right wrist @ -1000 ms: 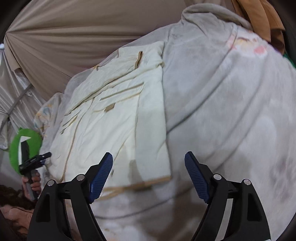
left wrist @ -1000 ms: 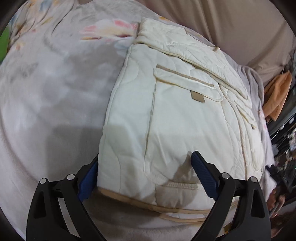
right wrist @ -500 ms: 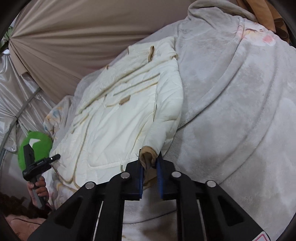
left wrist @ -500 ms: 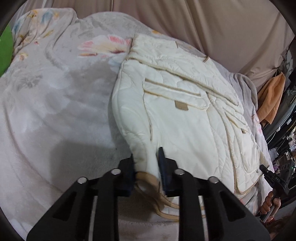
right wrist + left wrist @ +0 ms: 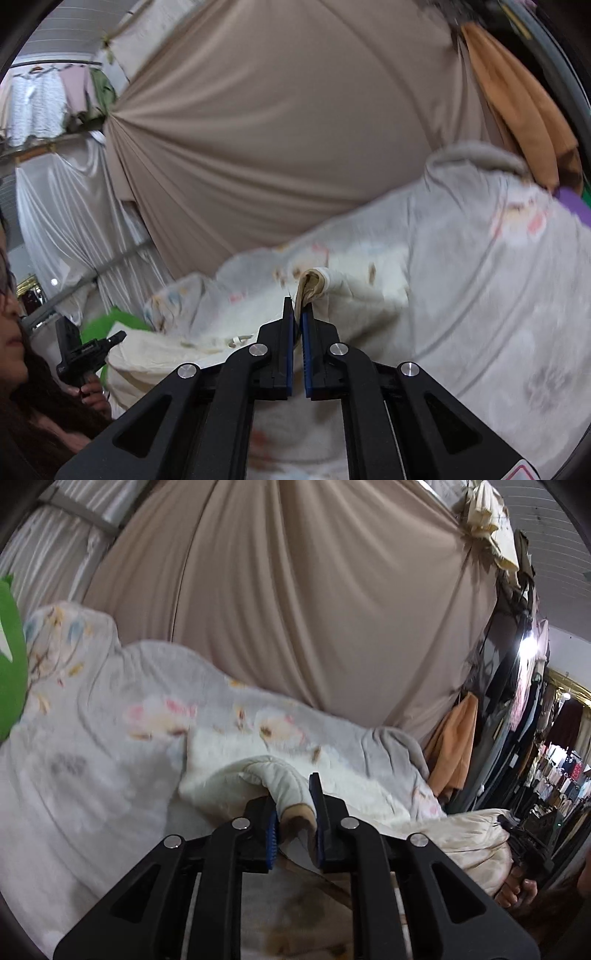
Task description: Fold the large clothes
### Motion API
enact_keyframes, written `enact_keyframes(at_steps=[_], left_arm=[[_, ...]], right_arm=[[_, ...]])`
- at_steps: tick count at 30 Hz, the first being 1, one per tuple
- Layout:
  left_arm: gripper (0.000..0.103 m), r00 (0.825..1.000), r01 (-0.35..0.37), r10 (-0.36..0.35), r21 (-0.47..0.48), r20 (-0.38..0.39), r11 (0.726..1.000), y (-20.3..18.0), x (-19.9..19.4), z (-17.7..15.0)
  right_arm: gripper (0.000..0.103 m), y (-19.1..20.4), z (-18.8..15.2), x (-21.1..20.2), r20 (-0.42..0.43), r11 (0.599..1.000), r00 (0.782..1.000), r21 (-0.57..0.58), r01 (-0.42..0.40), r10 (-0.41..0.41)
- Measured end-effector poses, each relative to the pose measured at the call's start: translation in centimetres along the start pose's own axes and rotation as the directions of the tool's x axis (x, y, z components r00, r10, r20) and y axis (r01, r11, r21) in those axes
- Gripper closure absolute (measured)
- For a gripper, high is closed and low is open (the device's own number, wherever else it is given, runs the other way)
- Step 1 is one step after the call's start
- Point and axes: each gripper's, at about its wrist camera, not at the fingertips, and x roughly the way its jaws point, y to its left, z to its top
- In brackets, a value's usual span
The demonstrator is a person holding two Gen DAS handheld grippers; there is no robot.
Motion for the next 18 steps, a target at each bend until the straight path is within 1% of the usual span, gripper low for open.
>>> enact_keyframes(at_steps=[2,4,6,9,10,11,12,14,15,17,18], left_arm=[[0.088,1.0,-0.032,0.032,0.0,-0.001,1.0,0.1,2.0,1.9],[0.088,0.998,-0.055,0.055,-0.001,-0.028,0.998,0.6,5.3,3.9],[0.088,0.992,-0.104,0.105,0.01,-0.065,0.995,1.2,9.0,5.6],[0.089,0.971,-0.202,0.205,0.04,-0.126,0.979,2.6,15.8,7.8],[0.088,0.962,-0.225,0.23,0.048,-0.146,0.973,2.9,17.4,8.1],[0.088,0.951,-0.252,0.259,0.057,-0.171,0.966,3.5,19.6,8.2],[0.088,0.935,-0.285,0.291,0.058,-0.201,0.957,4.3,22.0,8.2],[0.088,0.908,-0.326,0.336,0.08,-0.252,0.942,5.5,25.3,7.5],[0.088,0.888,-0.35,0.363,0.097,-0.282,0.932,6.2,27.3,7.1],[0.088,0.858,-0.376,0.399,0.135,-0.324,0.917,7.2,29.7,6.0],[0.087,0.839,-0.389,0.418,0.154,-0.349,0.908,8.0,31.0,5.2]], right_arm=[[0.099,0.5,1.6,1.3,0.026,0.999,1.0,-0.039,-0.012,0.013],[0.099,0.2,3.2,4.1,0.031,0.997,1.0,-0.073,0.003,-0.001],[0.099,-1.0,4.7,7.6,0.013,0.998,1.0,-0.067,0.017,-0.017],[0.099,-3.5,6.6,13.2,-0.045,0.997,0.997,-0.048,0.063,-0.065],[0.099,-4.5,7.1,15.1,-0.068,0.996,0.994,-0.036,0.078,-0.08],[0.099,-5.6,7.4,16.9,-0.088,0.995,0.991,-0.02,0.094,-0.096],[0.099,-6.7,7.7,18.7,-0.112,0.994,0.988,-0.01,0.11,-0.11],[0.099,-8.6,7.4,22.5,-0.163,0.988,0.975,0.002,0.154,-0.152],[0.099,-9.5,7.1,24.1,-0.192,0.985,0.966,0.008,0.175,-0.17],[0.099,-11.6,6.2,27.5,-0.254,0.974,0.943,0.01,0.226,-0.216],[0.099,-12.4,5.7,28.7,-0.278,0.97,0.932,0.008,0.245,-0.233]])
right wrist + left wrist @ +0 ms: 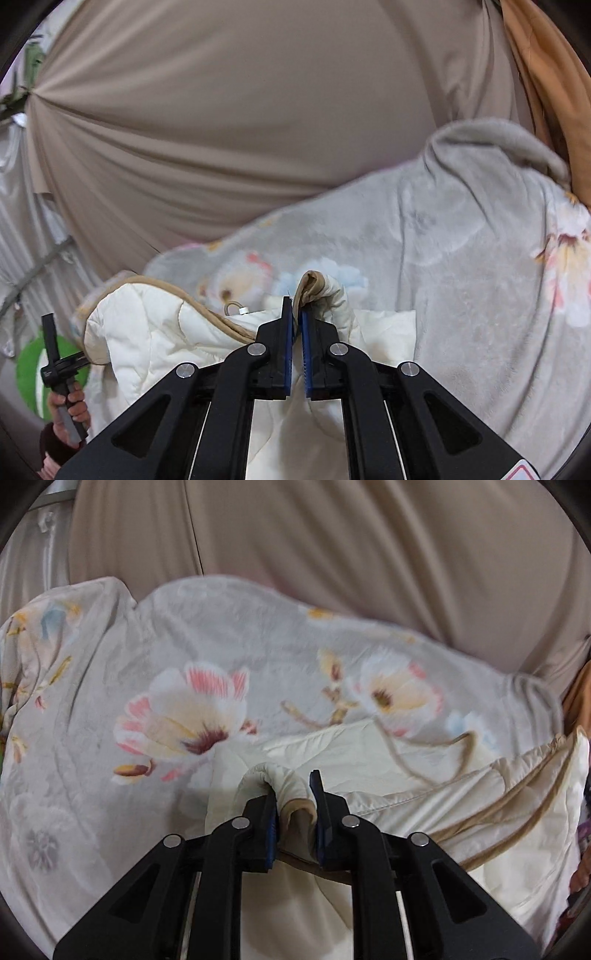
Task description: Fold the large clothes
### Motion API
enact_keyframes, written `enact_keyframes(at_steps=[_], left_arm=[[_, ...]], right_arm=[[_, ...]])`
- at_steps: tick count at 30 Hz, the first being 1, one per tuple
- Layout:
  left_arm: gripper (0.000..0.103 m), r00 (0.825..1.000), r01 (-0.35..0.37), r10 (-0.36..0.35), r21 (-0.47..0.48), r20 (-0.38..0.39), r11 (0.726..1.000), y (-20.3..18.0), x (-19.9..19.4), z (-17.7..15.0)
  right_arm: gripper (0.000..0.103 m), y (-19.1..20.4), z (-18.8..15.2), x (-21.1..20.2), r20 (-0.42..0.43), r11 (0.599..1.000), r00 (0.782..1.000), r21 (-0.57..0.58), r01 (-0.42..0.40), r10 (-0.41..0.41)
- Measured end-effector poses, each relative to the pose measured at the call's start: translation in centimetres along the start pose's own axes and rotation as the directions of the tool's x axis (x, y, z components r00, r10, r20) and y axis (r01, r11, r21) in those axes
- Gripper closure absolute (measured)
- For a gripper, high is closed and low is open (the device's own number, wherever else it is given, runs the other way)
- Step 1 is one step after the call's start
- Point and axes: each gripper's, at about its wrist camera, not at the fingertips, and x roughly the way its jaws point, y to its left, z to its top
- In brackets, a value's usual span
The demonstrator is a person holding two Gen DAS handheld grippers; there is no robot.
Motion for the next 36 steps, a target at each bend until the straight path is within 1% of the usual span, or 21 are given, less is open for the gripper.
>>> enact_keyframes(at_steps=[4,6,9,11,12,14,15,16,18,20,23,24,25,27,29,30,31,32,33,35,36], left_arm=[[0.085,0.999,-0.01,0.011,0.028,-0.044,1.0,0.4,4.0,-1.0],[0.085,0.999,-0.01,0.012,0.045,-0.037,0.999,0.4,4.7,-1.5],[0.084,1.0,0.006,-0.005,0.062,-0.016,0.998,0.1,5.0,-1.8],[0.079,0.998,0.062,-0.063,0.051,0.022,0.997,0.6,3.9,-2.0],[0.073,0.995,0.093,-0.095,0.049,0.037,0.994,0.9,3.2,-1.9],[0.06,0.981,0.172,-0.175,0.039,0.086,0.984,1.9,0.2,-2.0],[0.045,0.973,0.201,-0.204,0.036,0.111,0.979,2.2,-1.2,-1.9],[0.022,0.964,0.21,-0.214,0.039,0.16,0.977,2.6,-3.2,-1.9],[0.008,0.946,0.176,-0.185,0.059,0.268,0.983,2.9,-6.7,-1.9],[0.007,0.932,0.171,-0.193,0.098,0.306,0.98,2.5,-8.2,-1.4],[0.005,0.943,0.17,-0.191,0.1,0.272,0.98,1.4,-6.8,-0.1],[0.005,0.952,0.184,-0.202,0.101,0.228,0.978,1.0,-5.5,0.3],[0.005,0.969,0.175,-0.188,0.089,0.162,0.98,0.5,-3.2,0.8],[0.006,0.986,0.146,-0.151,0.073,0.064,0.987,0.1,0.4,1.3],[0.02,0.997,0.08,-0.08,0.041,-0.009,0.996,0.1,3.6,1.4],[0.046,0.998,0.048,-0.047,0.024,-0.04,0.999,0.2,4.7,1.4],[0.063,0.997,0.031,-0.031,-0.003,-0.073,1.0,0.4,5.6,1.4],[0.073,0.997,0.036,-0.038,-0.03,-0.071,0.999,0.9,5.7,1.2],[0.092,0.998,0.039,-0.041,-0.039,-0.053,0.998,1.1,5.3,1.4],[0.095,0.999,0.022,-0.022,-0.018,0.031,1.0,1.2,2.9,1.8],[0.095,0.997,0.014,-0.014,-0.004,0.082,1.0,1.1,1.5,2.1]], right_arm=[[0.099,-2.6,-1.6,5.8,-0.112,0.997,0.991,0.021,0.071,-0.068],[0.099,-3.6,-2.6,7.7,-0.16,0.996,0.985,0.038,0.075,-0.068],[0.1,-4.1,-3.1,8.6,-0.193,0.996,0.979,0.038,0.075,-0.066],[0.096,-4.1,-2.9,8.0,-0.181,0.998,0.983,0.039,0.047,-0.039],[0.092,-4.0,-2.8,6.9,-0.16,0.999,0.987,0.04,0.027,-0.02],[0.071,-4.0,-2.7,4.6,-0.1,0.999,0.995,0.051,-0.008,0.013],[0.041,-3.9,-2.6,2.6,-0.047,0.998,0.999,0.052,-0.018,0.02],[0.026,-3.8,-2.5,1.1,-0.002,0.999,1.0,0.047,-0.027,0.027],[0.024,-3.2,-2.3,-1.9,0.064,0.999,0.997,0.01,-0.046,0.045],[0.015,-2.7,-2.0,-3.2,0.085,0.998,0.995,-0.01,-0.054,0.055],[0.015,-2.6,-1.2,-1.2,0.026,1.0,0.999,-0.014,-0.025,0.025],[0.015,-2.6,-1.1,0.0,-0.003,1.0,1.0,-0.009,-0.013,0.013],[0.015,-2.7,-1.1,1.3,-0.039,1.0,0.999,-0.003,0.001,-0.001],[0.015,-2.9,-1.3,4.1,-0.107,1.0,0.994,0.006,0.026,-0.025],[0.016,-2.7,-1.7,6.3,-0.16,0.997,0.984,-0.013,0.073,-0.074],[0.028,-2.5,-1.9,7.3,-0.185,0.995,0.978,-0.03,0.093,-0.097],[0.059,-2.1,-2.0,7.8,-0.203,0.993,0.973,-0.053,0.101,-0.11],[0.076,-1.6,-2.0,7.8,-0.207,0.992,0.971,-0.077,0.102,-0.116],[0.091,-1.0,-1.7,7.1,-0.18,0.993,0.98,-0.088,0.076,-0.091],[0.092,0.4,-0.5,3.9,-0.051,0.994,0.998,-0.104,0.028,-0.033],[0.093,1.1,0.4,1.7,0.033,0.994,0.999,-0.111,-0.009,0.013]])
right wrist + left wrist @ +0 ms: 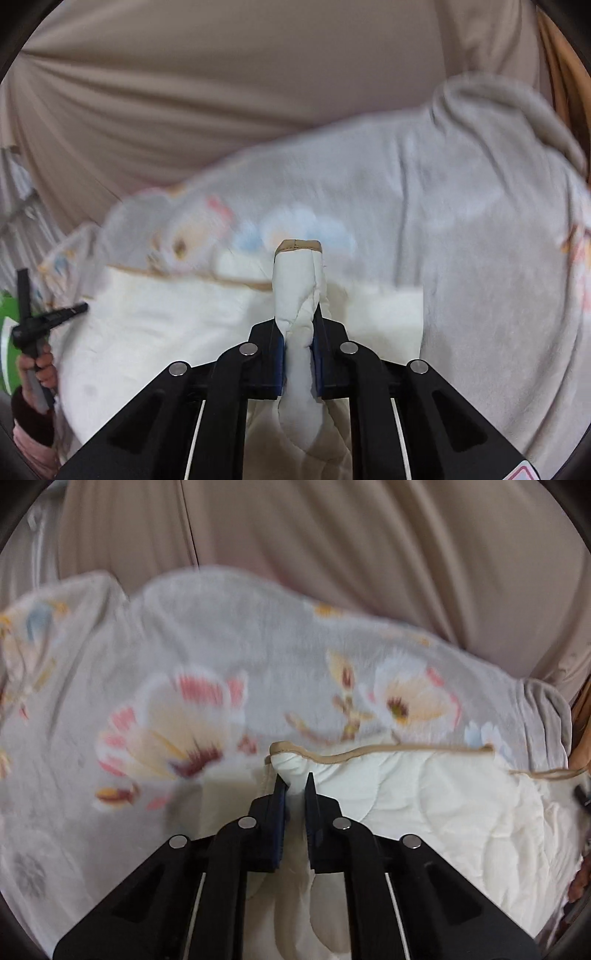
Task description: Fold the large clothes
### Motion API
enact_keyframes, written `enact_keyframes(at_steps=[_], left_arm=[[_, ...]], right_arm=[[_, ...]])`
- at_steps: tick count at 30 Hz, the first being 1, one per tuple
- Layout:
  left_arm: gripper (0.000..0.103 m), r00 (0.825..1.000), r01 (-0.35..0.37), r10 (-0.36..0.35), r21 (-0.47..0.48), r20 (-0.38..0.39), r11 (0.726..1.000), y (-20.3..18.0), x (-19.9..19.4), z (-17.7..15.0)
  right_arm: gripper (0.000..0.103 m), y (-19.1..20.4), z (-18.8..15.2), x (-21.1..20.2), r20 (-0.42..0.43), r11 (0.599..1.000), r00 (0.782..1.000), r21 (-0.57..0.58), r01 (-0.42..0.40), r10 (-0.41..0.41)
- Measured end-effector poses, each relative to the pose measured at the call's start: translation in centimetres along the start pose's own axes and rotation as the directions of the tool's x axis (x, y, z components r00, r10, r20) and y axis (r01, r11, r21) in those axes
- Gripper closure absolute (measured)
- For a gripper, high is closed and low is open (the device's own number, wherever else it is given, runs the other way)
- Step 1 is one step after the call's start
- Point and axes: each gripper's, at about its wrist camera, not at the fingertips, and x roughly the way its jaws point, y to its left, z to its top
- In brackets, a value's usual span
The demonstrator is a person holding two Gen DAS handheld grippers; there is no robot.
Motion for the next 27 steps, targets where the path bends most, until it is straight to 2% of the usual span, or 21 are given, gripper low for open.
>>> enact_keyframes(at_steps=[2,4,6,8,11,17,24,26,27], left_arm=[[0.096,0.999,-0.002,0.002,0.004,0.034,1.0,0.0,-1.0,0.3],[0.096,0.999,-0.039,0.039,0.02,0.027,0.999,0.0,-0.3,0.4],[0.096,0.998,-0.054,0.056,0.033,-0.033,0.998,0.0,1.9,-0.1],[0.096,0.991,-0.081,0.086,0.053,-0.105,0.995,0.1,4.7,-1.5],[0.096,0.99,-0.093,0.099,0.069,-0.103,0.993,0.1,5.5,-2.7],[0.096,0.989,-0.127,0.135,0.117,-0.065,0.985,-0.7,6.2,-4.1],[0.095,0.991,-0.114,0.12,0.106,-0.051,0.988,-0.5,6.9,-4.1],[0.094,0.994,-0.104,0.107,0.093,-0.03,0.99,-0.3,6.4,-4.2],[0.092,0.995,-0.098,0.1,0.089,-0.02,0.991,-0.3,6.2,-4.1]], right_arm=[[0.094,0.2,1.2,-2.4,0.086,0.999,0.995,0.018,-0.045,0.043],[0.094,0.0,1.5,-2.6,0.107,1.0,0.994,0.017,0.004,-0.005],[0.094,-1.1,0.5,0.0,0.017,0.997,0.997,0.028,0.078,-0.078],[0.094,-2.8,-1.4,3.1,-0.096,0.988,0.986,0.049,0.144,-0.139],[0.094,-4.6,-4.2,6.7,-0.217,0.981,0.963,0.073,0.181,-0.161],[0.093,-3.9,-5.0,7.6,-0.245,0.976,0.947,0.009,0.216,-0.207],[0.092,-4.3,-5.3,7.8,-0.245,0.976,0.947,0.017,0.217,-0.206],[0.088,-4.5,-5.3,7.6,-0.23,0.98,0.956,0.038,0.194,-0.18],[0.081,-4.8,-5.2,7.2,-0.221,0.983,0.963,0.061,0.173,-0.156]])
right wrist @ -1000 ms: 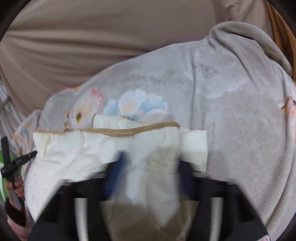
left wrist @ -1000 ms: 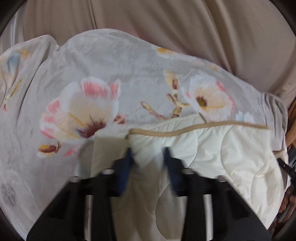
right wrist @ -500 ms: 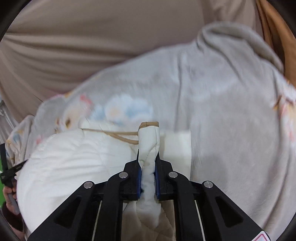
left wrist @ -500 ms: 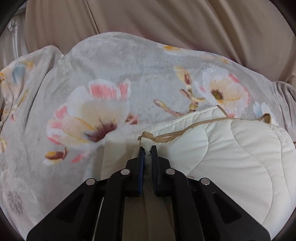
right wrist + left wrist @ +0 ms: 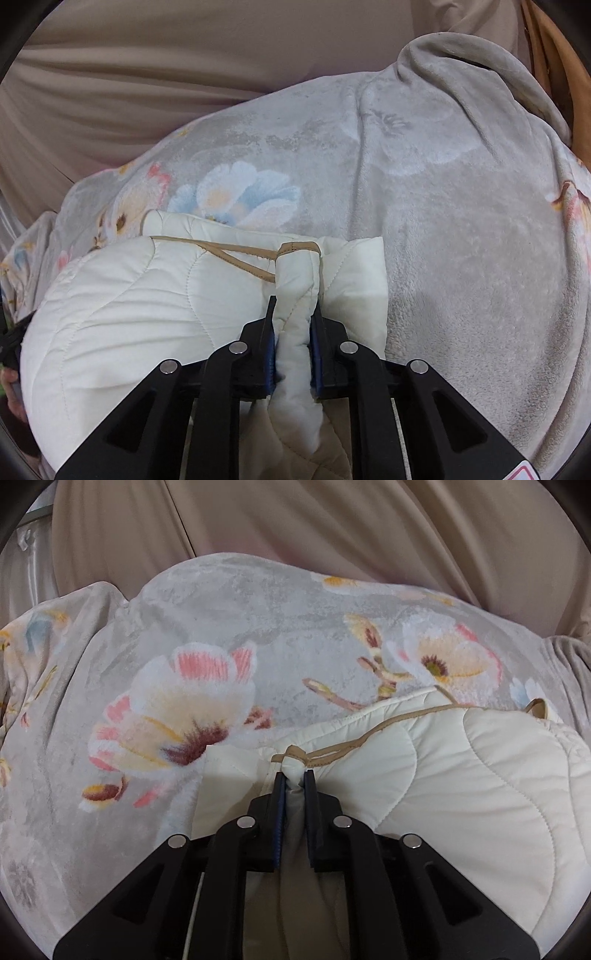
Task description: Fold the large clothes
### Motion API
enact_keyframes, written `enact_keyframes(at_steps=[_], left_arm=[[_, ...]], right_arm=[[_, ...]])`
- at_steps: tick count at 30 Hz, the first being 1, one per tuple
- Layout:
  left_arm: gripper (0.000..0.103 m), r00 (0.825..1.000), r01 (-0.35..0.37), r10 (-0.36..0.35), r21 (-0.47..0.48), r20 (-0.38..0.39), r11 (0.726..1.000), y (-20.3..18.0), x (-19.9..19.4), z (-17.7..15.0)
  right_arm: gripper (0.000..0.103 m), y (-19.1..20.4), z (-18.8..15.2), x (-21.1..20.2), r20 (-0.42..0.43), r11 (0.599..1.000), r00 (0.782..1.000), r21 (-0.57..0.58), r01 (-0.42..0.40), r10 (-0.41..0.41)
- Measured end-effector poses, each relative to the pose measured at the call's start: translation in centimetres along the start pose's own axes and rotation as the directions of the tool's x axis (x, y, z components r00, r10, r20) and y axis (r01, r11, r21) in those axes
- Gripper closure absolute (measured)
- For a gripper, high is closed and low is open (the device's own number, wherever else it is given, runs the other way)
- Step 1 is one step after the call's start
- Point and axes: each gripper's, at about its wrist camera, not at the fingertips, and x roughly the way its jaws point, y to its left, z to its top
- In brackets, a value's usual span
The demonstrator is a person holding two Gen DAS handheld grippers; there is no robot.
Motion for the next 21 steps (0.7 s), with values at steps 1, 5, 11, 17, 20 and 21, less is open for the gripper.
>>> enact_keyframes(at_steps=[1,5,11,17,20,21], left_arm=[[0.09,1.0,0.006,-0.006,-0.009,0.019,1.0,0.2,-0.6,0.1],[0.089,0.99,0.024,-0.021,-0.02,0.14,1.0,0.5,-6.4,0.5],[0.07,0.95,0.263,-0.277,0.112,0.143,0.958,-7.1,-13.6,0.9],[0.07,0.977,0.193,-0.207,0.193,0.057,0.962,-12.6,-9.1,-1.7],[0.07,0.991,0.124,-0.13,0.17,0.025,0.978,-11.0,-6.4,-2.3],[0.07,0.993,0.106,-0.112,0.164,0.027,0.981,-10.3,-5.9,-2.3]], right_arm=[[0.073,-0.5,0.1,-0.4,0.011,1.0,1.0,0.025,-0.019,0.018],[0.061,-1.0,0.8,-5.9,0.175,0.987,0.985,0.154,-0.033,0.005],[0.069,15.1,-0.2,-8.1,0.106,0.957,0.974,-0.237,-0.169,0.199],[0.079,23.0,-4.3,-2.9,-0.035,0.883,0.98,-0.429,-0.192,0.196],[0.082,20.3,-4.4,-1.1,-0.031,0.907,0.993,-0.405,-0.117,0.114],[0.084,18.7,-4.0,-0.8,-0.022,0.919,0.996,-0.384,-0.088,0.086]])
